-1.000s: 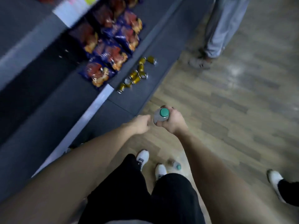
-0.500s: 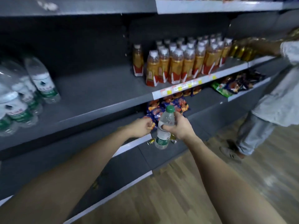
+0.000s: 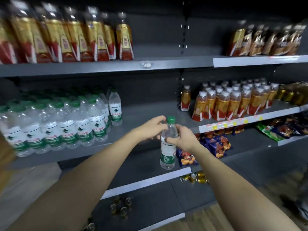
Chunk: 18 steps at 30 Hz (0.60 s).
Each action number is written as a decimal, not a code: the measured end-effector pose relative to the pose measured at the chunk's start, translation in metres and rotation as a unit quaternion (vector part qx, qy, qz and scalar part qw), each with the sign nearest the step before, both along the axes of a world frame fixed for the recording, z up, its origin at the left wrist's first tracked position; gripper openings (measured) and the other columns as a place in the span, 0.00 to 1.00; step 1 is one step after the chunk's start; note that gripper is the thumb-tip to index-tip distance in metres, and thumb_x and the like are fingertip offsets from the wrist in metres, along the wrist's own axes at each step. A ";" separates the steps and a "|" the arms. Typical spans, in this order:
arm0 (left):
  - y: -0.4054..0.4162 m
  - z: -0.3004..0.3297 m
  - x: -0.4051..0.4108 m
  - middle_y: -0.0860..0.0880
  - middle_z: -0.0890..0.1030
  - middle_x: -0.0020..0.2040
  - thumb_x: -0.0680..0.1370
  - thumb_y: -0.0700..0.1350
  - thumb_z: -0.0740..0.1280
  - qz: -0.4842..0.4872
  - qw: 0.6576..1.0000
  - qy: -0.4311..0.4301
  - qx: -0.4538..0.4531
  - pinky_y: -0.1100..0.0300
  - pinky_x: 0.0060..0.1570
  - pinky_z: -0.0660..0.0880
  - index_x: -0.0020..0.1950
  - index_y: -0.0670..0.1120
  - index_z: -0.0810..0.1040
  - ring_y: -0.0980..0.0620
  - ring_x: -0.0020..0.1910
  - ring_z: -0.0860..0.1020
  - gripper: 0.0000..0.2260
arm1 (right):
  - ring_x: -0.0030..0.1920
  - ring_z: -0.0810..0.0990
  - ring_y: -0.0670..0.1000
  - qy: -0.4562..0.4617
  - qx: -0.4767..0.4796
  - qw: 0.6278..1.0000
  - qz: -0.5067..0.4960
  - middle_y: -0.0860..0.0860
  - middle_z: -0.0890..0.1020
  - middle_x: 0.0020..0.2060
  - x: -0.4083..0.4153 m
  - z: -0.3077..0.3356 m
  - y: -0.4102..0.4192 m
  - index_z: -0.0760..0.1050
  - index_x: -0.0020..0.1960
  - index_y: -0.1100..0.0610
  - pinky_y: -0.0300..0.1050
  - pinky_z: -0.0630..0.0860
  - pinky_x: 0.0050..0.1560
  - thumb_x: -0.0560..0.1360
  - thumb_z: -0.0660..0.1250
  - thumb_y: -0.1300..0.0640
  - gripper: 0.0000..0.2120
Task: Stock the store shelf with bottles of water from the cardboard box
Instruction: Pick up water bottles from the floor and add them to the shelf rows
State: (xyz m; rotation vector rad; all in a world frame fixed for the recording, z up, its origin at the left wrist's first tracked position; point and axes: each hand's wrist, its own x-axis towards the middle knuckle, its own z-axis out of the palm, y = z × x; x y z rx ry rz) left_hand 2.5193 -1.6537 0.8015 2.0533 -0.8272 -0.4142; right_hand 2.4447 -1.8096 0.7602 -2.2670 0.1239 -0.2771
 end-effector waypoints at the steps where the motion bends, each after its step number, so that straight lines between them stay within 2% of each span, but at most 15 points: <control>1: 0.009 0.005 -0.002 0.47 0.77 0.38 0.79 0.48 0.65 0.011 1.000 0.006 -0.020 0.61 0.24 0.63 0.51 0.44 0.72 0.50 0.31 0.73 0.08 | 0.49 0.83 0.48 -0.002 -0.004 1.000 0.006 0.47 0.84 0.48 0.004 0.002 0.009 0.75 0.52 0.48 0.52 0.80 0.52 0.63 0.75 0.46 0.20; 3: 0.025 0.010 -0.005 0.51 0.76 0.38 0.78 0.54 0.68 0.029 0.999 0.002 -0.046 0.62 0.27 0.66 0.52 0.43 0.72 0.55 0.30 0.72 0.15 | 0.47 0.83 0.46 -0.004 -0.005 1.000 0.017 0.46 0.85 0.46 0.011 0.008 0.028 0.77 0.53 0.50 0.49 0.81 0.49 0.63 0.75 0.49 0.20; 4: 0.033 0.011 -0.005 0.51 0.77 0.41 0.77 0.56 0.69 0.040 0.998 -0.018 -0.045 0.60 0.31 0.69 0.53 0.42 0.72 0.55 0.33 0.74 0.18 | 0.47 0.83 0.45 -0.006 -0.007 1.000 0.024 0.45 0.85 0.45 0.016 0.012 0.038 0.78 0.54 0.50 0.45 0.81 0.47 0.63 0.75 0.49 0.20; 6: 0.048 0.012 0.001 0.49 0.80 0.46 0.75 0.55 0.71 0.083 0.993 -0.078 -0.030 0.55 0.43 0.74 0.54 0.43 0.72 0.51 0.42 0.77 0.19 | 0.44 0.81 0.42 -0.010 -0.010 0.999 0.049 0.44 0.84 0.43 0.026 0.023 0.058 0.80 0.55 0.50 0.33 0.77 0.38 0.64 0.75 0.51 0.20; 8: 0.064 0.017 0.012 0.50 0.79 0.43 0.73 0.53 0.73 0.128 0.985 -0.112 -0.041 0.53 0.45 0.73 0.50 0.43 0.72 0.50 0.41 0.76 0.17 | 0.41 0.79 0.42 -0.013 -0.003 0.997 0.073 0.44 0.83 0.41 0.040 0.035 0.077 0.80 0.54 0.51 0.28 0.71 0.32 0.64 0.75 0.52 0.18; 10: 0.080 0.027 0.023 0.52 0.77 0.38 0.73 0.51 0.75 0.161 0.977 -0.123 -0.063 0.55 0.42 0.71 0.44 0.45 0.72 0.53 0.37 0.73 0.14 | 0.42 0.79 0.44 -0.017 0.005 0.996 0.091 0.45 0.82 0.43 0.055 0.043 0.093 0.77 0.54 0.52 0.30 0.71 0.33 0.64 0.76 0.51 0.20; 13: 0.105 0.037 0.040 0.51 0.75 0.35 0.72 0.51 0.76 0.222 0.963 -0.139 -0.067 0.54 0.39 0.71 0.40 0.47 0.69 0.53 0.34 0.72 0.16 | 0.48 0.79 0.44 -0.029 0.031 0.993 0.107 0.44 0.81 0.48 0.079 0.045 0.116 0.73 0.58 0.51 0.37 0.76 0.42 0.64 0.78 0.51 0.25; 16: 0.124 0.037 0.059 0.46 0.79 0.40 0.71 0.52 0.76 0.278 0.948 -0.146 -0.053 0.50 0.44 0.76 0.44 0.43 0.74 0.47 0.39 0.77 0.16 | 0.45 0.80 0.44 -0.003 0.046 0.987 0.155 0.45 0.81 0.46 0.105 0.036 0.127 0.72 0.56 0.51 0.43 0.79 0.50 0.63 0.81 0.52 0.27; 18: 0.131 0.036 0.073 0.46 0.80 0.43 0.72 0.51 0.75 0.310 0.939 -0.141 -0.045 0.55 0.43 0.74 0.49 0.41 0.75 0.46 0.42 0.78 0.17 | 0.43 0.81 0.46 0.027 0.023 0.983 0.178 0.47 0.83 0.44 0.126 0.028 0.125 0.73 0.54 0.51 0.49 0.80 0.53 0.60 0.83 0.51 0.28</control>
